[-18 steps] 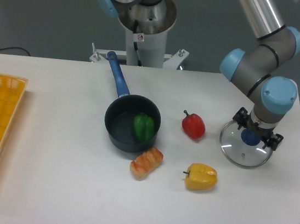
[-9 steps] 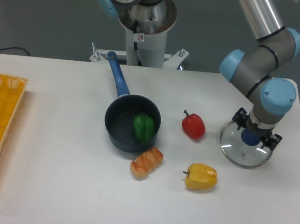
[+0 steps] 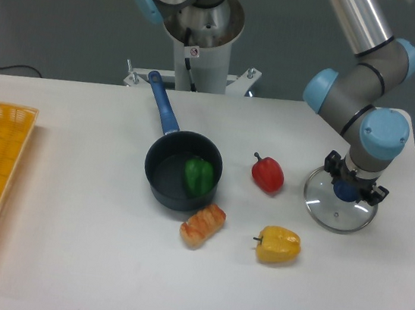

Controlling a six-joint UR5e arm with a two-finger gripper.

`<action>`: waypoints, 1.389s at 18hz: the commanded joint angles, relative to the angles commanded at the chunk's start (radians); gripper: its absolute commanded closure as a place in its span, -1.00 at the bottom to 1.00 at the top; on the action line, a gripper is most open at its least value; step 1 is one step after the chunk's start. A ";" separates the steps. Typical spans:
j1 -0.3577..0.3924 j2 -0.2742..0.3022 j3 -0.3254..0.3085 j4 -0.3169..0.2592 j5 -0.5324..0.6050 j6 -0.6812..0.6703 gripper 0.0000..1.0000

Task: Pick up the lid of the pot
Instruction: 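Lower the gripper onto the blue knob and close on it, then lift the glass lid by its knob and carry it toward the saucepan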

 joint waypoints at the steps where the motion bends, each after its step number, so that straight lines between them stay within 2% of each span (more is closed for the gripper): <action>1: 0.000 0.000 0.000 0.000 0.000 -0.003 0.23; 6: 0.000 0.015 0.006 -0.003 -0.003 -0.002 0.26; 7: 0.000 0.026 0.008 -0.014 -0.005 -0.002 0.26; 12: -0.005 0.057 0.063 -0.138 -0.015 -0.005 0.26; 15: -0.012 0.083 0.064 -0.166 -0.070 -0.020 0.26; 21: -0.035 0.129 0.066 -0.224 -0.096 -0.052 0.25; 25: -0.060 0.144 0.064 -0.238 -0.109 -0.068 0.25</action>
